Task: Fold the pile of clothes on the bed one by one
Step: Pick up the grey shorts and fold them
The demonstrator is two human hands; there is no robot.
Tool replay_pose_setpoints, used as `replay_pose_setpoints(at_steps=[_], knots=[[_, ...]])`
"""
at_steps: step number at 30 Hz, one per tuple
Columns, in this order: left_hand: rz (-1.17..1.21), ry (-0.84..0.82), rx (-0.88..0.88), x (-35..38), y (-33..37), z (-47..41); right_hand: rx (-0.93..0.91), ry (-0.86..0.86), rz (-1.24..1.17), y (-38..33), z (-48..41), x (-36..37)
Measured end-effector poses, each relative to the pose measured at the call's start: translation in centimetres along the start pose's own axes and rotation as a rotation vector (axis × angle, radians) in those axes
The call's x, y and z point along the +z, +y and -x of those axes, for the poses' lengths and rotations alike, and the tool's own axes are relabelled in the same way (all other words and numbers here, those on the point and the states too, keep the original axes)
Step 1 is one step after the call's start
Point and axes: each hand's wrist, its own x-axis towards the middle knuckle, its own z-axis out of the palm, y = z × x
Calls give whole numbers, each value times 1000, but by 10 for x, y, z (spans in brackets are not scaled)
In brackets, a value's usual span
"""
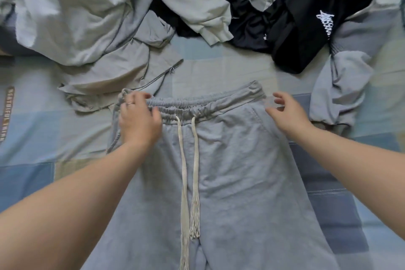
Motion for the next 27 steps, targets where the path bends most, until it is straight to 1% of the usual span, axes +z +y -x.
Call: replay_pose_setpoints(at_steps=[3,5,8,11,14,17,19,22,25,27], knots=[[12,-143,185,14,44,33,68,-63,-18,23,29,-15],[39,-269,271,28,78,51,119,-113,-4,48,47,-23],[106,-501,312,57,131,63,173,-216,29,92,71,-33],[95,-595,364,95,183,62,151,-272,95,136,87,-38],[28,-620,339,134,219,51,175,-338,127,167,100,-41],[-24,-582,216,161,233,38,195,-396,130,187,110,-36],[-55,-550,160,169,236,35,213,-460,111,194,117,-31],[-91,-495,153,168,238,37,203,-556,105,198,125,-27],[-7,-428,102,158,237,39,175,-518,109,194,133,-27],[60,-417,57,147,236,41,158,-469,94,190,142,-27]])
